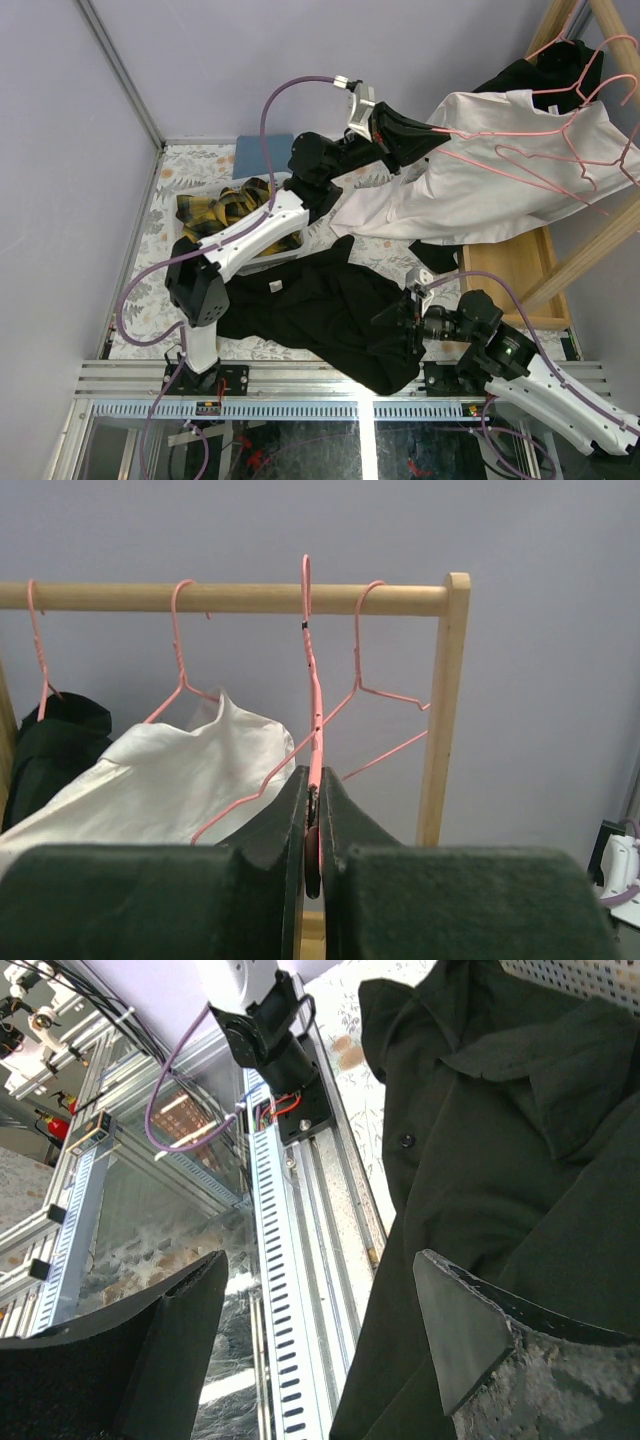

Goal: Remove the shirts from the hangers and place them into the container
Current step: Place the hanger at the clothesline.

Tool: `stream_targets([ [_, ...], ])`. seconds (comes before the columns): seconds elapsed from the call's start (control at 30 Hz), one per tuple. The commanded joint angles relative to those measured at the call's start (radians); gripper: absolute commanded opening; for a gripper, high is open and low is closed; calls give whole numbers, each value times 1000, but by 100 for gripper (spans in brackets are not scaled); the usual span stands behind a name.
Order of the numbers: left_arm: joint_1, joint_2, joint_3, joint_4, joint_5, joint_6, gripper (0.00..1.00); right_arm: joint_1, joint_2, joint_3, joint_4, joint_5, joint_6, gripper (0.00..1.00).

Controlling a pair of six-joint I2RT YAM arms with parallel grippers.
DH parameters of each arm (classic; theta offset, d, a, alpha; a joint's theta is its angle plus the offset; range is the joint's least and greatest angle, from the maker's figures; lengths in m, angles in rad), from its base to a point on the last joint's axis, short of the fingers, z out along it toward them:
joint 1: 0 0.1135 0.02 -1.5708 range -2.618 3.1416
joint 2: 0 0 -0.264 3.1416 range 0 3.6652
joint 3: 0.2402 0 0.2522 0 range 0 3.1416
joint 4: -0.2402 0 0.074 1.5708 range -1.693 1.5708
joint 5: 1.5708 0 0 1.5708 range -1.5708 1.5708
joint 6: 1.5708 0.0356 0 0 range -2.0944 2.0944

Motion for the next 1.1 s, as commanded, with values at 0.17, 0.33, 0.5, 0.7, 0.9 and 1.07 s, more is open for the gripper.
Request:
stream_targets([
  [0.17,-3,126,177,111,-54,-75,0,-2,50,26,34,-40,-12,82],
  [0.33,-4,33,38,82,-61,-6,0,-2,28,25,10,-22,-21,83],
  [0.5,-2,-125,-185,40,-77,93,0,-2,18,23,3,0,-36,83],
  [0.7,-1,-322,-403,41,-124,168,0,-2,42,24,10,4,-44,83],
  [0.9,-1,-459,-486,-101,-183,299,0,-2,55,31,13,9,-50,83],
  [1.07,-1,-521,-522,-255,-203,389,0,-1,65,36,12,19,-54,83],
])
